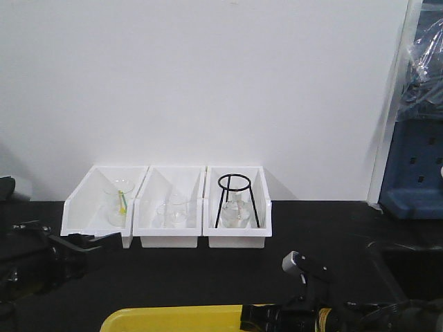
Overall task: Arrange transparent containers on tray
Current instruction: 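Lower the right gripper's test tube into the yellow tray beside the other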
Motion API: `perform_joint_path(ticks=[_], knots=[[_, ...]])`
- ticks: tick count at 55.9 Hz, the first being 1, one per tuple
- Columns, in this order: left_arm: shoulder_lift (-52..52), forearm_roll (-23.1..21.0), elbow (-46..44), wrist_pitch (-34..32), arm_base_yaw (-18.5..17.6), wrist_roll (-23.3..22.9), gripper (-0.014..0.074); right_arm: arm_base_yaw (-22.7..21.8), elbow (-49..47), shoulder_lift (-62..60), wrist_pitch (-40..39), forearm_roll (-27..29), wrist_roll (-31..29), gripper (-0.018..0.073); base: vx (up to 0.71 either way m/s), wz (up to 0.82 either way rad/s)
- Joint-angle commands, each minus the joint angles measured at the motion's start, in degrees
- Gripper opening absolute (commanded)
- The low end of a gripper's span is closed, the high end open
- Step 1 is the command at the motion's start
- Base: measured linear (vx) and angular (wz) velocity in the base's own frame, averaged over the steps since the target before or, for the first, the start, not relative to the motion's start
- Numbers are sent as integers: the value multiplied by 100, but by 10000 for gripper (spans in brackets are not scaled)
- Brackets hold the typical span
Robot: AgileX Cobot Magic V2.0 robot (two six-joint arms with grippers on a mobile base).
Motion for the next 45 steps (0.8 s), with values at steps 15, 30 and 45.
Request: perform_joint_path(ticks=[15, 30, 45], knots=[[-143, 127, -176, 50, -25, -7, 435, -10, -166, 216, -90, 76, -36, 100, 0, 0], [-143, 127, -176, 10, -25, -7, 435, -10, -166, 216, -60, 76, -36, 429, 0, 0], [-143, 127, -176, -77, -25, -7, 435, -10, -166, 198, -232, 76, -36, 587, 0, 0]])
